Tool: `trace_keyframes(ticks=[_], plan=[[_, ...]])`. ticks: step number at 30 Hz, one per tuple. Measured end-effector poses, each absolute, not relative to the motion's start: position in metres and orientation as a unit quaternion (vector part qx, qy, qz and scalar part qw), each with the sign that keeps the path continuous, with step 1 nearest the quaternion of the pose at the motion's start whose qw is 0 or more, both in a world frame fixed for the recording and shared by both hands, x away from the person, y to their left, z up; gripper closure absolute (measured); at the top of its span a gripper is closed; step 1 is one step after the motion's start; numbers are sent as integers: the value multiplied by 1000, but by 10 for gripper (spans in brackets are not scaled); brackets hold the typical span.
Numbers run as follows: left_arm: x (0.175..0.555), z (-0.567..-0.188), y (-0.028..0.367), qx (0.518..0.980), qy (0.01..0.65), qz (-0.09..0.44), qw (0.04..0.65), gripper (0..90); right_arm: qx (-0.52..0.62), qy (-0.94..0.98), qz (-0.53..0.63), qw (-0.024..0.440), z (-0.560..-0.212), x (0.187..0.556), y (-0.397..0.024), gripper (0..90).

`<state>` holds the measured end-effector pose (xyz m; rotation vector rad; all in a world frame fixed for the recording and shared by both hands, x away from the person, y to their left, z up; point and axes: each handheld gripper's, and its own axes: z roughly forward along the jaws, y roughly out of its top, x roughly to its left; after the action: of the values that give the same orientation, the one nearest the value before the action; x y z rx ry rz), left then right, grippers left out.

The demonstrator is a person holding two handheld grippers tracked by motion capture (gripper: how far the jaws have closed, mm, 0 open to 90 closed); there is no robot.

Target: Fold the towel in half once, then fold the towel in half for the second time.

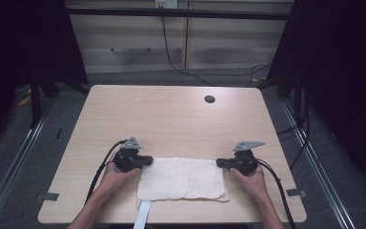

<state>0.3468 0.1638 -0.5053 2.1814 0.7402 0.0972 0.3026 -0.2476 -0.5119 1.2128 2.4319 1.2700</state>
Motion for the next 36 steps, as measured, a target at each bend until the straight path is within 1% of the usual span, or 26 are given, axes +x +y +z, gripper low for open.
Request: trace_keyframes(ticks=[8,13,23,25,29,36], plan=[[346,-504,166,859,303,25,411,851,406,800,438,60,-509,306,-241,876],[348,-501,171,848,310,17,430,851,401,800,441,66,-504,306,-242,876],[353,-484,180,830,309,29,464,851,395,800,445,83,-488,306,-247,876],[354,-482,182,824,310,25,474,851,395,794,453,83,-483,306,-246,876],[355,-478,185,818,324,40,474,850,384,798,456,90,-474,306,-244,873],[360,-465,187,810,317,45,491,850,370,798,465,97,-459,308,-243,874]])
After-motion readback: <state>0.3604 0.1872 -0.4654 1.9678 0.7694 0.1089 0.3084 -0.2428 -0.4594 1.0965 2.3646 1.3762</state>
